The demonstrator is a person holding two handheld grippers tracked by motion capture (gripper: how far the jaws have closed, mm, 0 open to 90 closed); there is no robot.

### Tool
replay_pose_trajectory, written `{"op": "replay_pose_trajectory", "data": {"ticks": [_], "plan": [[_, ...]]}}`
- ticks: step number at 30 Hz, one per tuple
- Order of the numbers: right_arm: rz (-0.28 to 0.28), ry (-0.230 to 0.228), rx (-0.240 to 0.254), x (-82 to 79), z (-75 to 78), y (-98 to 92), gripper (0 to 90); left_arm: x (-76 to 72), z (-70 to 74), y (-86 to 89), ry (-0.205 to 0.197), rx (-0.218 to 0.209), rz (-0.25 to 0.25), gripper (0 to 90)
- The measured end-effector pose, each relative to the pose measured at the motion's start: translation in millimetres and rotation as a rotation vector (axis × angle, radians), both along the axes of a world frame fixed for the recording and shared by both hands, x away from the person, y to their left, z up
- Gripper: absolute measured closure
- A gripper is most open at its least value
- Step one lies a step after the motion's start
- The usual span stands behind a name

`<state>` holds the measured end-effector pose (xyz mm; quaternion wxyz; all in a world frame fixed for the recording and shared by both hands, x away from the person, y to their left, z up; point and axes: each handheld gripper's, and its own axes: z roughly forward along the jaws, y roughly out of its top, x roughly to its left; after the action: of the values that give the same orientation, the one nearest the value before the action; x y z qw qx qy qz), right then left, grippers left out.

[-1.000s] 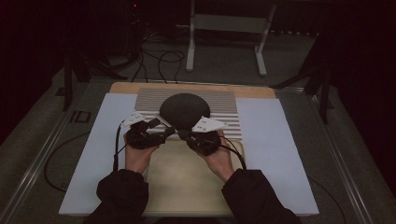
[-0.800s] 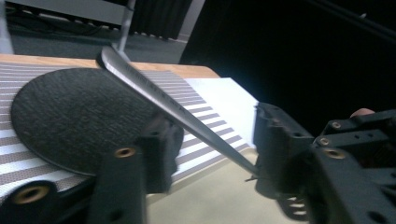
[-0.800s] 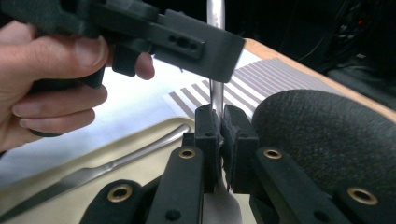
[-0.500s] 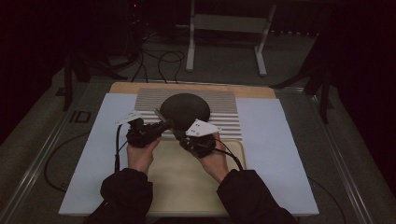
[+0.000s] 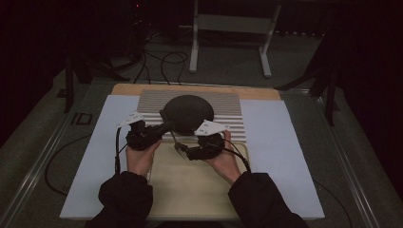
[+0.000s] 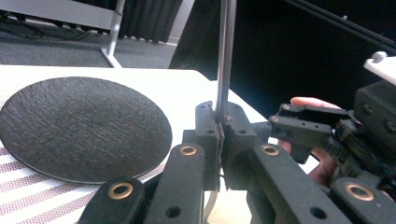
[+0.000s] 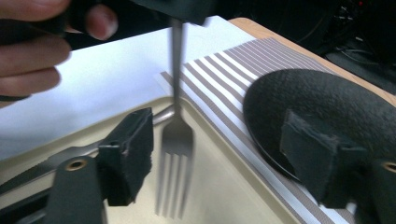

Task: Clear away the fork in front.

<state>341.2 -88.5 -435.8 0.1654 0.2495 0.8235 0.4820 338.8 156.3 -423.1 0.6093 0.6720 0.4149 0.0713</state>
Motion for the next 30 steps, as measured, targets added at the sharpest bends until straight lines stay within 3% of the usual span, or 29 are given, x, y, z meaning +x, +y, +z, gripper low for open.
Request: {"op": "replay_pose_trajectory", "data": {"ticks": [9,11,17,24,30], "plan": [[-0.065,0.017,-0.005,2.2,-4.3,-23.7,10.4,0.4,-0.3,4.9,0.010,-0.008,-0.045,87.2],[-0.092,0.021,-0.029,2.5,-6.5,-32.0,9.1,0.4,-0.1,5.8,0.012,0.028,-0.045,87.2],[-0.136,-0.015,-0.023,0.9,-4.4,-49.7,8.9,0.1,-1.5,9.9,0.028,0.044,-0.051,87.1],[-0.202,-0.030,0.023,-3.4,-9.2,-81.4,8.9,-0.4,-3.2,17.9,0.045,0.071,-0.037,87.1],[-0.277,-0.036,0.097,-11.1,-15.0,-119.1,8.9,-1.6,-3.9,23.7,0.058,0.103,-0.032,87.1]]}}
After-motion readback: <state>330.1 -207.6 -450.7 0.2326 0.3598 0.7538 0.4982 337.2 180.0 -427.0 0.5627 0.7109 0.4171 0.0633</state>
